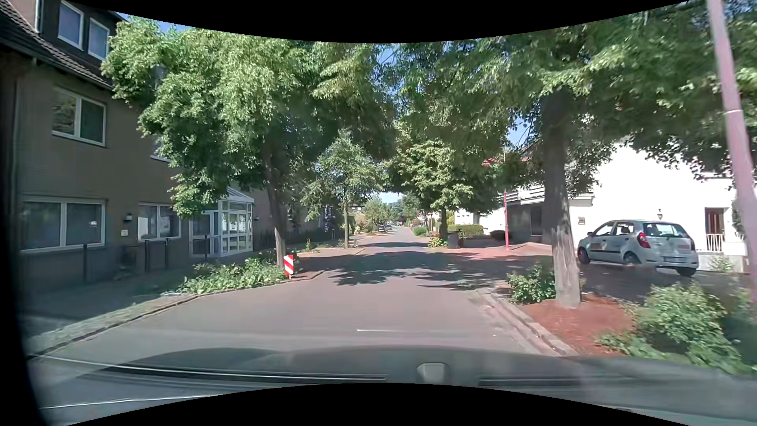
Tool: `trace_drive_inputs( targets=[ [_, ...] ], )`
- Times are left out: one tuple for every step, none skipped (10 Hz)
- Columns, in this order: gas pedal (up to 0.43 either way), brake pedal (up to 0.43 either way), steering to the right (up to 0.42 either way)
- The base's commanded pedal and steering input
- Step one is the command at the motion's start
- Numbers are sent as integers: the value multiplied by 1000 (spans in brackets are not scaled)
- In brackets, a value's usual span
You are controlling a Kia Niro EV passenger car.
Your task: Follow the waypoints while adhering to traffic rules and regulations
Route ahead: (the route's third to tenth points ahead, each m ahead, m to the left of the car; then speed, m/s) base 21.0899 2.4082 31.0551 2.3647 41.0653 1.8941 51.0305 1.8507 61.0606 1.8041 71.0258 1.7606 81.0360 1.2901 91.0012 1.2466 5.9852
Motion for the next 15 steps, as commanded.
trace_drive_inputs(
  targets=[
    [228, 6, 2],
    [228, 6, 1],
    [228, 6, 0],
    [228, 6, -1],
    [220, 6, -3],
    [220, 6, -3],
    [220, 6, -3],
    [220, 6, -3],
    [220, 6, -3],
    [197, 6, -3],
    [189, 6, -3],
    [177, 6, -3],
    [177, 6, -3],
    [157, 6, -3],
    [150, 6, -3]
  ],
)
